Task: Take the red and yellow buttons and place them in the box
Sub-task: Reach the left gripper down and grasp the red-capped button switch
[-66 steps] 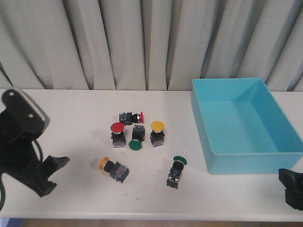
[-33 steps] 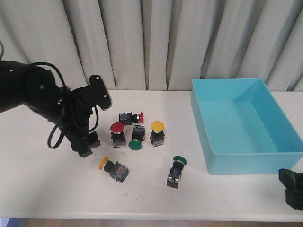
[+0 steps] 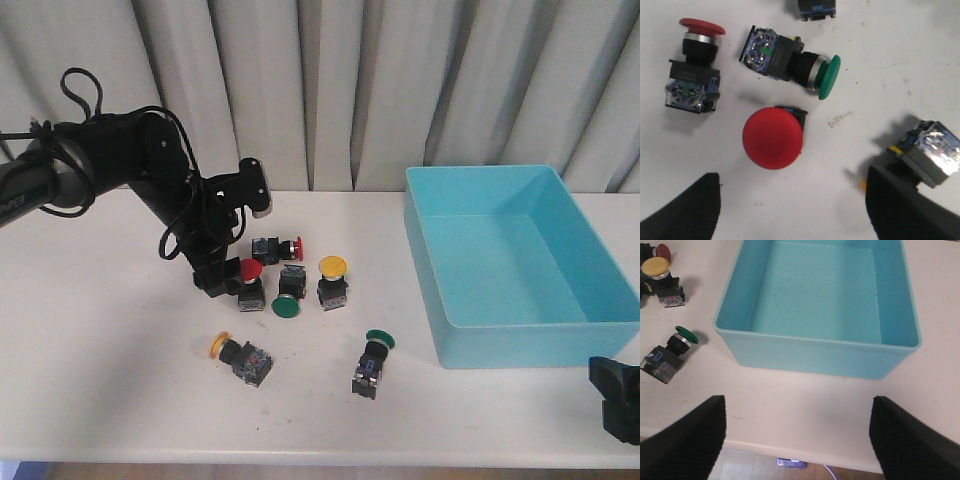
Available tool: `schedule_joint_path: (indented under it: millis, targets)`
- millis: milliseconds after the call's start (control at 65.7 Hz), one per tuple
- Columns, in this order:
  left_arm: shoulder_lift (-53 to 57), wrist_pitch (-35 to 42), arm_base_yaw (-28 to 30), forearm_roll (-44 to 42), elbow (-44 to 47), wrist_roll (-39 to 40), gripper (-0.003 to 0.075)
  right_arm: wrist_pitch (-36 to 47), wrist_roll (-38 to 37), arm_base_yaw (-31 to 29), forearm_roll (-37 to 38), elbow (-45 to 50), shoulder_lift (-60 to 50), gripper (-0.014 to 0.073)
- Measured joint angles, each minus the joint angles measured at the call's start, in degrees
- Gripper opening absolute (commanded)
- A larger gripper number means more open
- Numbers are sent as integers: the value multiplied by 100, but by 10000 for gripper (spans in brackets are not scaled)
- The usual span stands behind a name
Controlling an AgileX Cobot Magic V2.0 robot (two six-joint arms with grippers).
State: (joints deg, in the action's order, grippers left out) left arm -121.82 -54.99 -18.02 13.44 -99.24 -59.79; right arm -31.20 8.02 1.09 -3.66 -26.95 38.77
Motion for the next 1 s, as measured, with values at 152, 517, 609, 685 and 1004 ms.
schedule_joint_path:
  millis: [152,517,609,685,1004]
  targets:
    - [-486,-56,3,24,-436,-184,585,-45,0,0,0,0,0,583]
    - [-1018,103,3,307,-658,-589,344,-175,4,0,0,0,0,583]
    - [-1018,155,3,307,-658,-589,288,-180,4,0,0,0,0,582]
    - [-1018,168,3,307,-658,-589,243,-180,4,0,0,0,0,581]
    - [-1013,160,3,220,-658,-550,163,-180,4,0,0,0,0,580]
